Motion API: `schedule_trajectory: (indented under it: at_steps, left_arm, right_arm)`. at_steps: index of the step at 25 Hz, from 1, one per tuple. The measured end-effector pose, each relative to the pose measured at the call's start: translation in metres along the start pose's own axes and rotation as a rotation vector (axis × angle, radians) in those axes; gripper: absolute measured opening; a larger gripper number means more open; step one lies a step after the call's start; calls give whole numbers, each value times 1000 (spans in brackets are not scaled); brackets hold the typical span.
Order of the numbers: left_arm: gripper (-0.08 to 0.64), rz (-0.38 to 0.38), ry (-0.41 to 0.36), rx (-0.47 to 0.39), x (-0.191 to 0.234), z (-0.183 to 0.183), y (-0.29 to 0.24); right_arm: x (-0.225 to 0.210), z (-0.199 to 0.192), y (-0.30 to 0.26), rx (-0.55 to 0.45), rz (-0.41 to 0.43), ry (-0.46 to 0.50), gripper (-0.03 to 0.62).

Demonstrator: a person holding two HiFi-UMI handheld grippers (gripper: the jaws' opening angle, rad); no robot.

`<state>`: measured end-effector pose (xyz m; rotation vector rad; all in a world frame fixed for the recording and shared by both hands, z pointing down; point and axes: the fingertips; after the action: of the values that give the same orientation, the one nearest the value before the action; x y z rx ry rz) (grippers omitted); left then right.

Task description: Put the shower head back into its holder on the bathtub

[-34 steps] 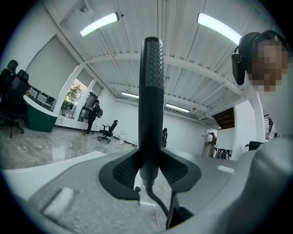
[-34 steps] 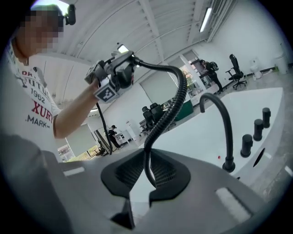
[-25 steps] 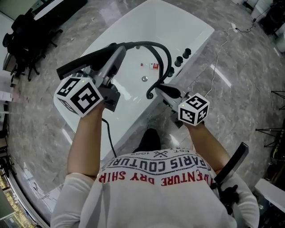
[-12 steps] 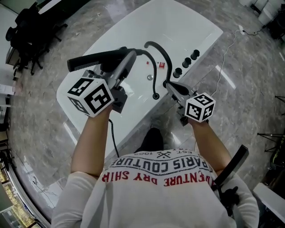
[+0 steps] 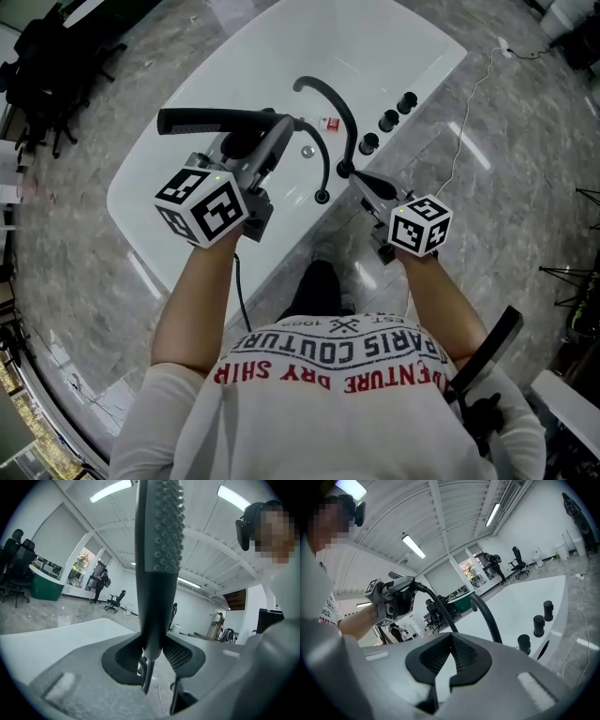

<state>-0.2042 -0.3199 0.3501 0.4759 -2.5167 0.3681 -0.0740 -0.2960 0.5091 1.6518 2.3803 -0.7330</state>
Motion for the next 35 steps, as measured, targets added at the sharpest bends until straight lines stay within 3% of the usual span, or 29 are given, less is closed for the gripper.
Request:
schedule_trajectory:
  at_steps: [8,19,24,35]
  left_arm:
    - [138,44,23,97,35,-74,-17]
    - [138,107,-127,318,74,-232,-30]
    - [138,144,-200,392,94,-286,-33]
    - [138,217,-257,481,129,-348,-38]
  right_arm:
    - [-19,-36,9,49,-42,-51,3]
    - [-18,-116,37,174,-66,-147,3]
    - [-20,-145,52,209,-82,-188,3]
    - [-33,-184,79,258,-132,-243,3]
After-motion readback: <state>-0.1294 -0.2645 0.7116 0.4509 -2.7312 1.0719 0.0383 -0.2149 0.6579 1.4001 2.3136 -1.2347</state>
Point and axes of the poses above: the fingertips, and each gripper's own axes: y backward along the fingers, x to its left, z out of its top, and after that the axes turned 11 degrees about y, right-handed
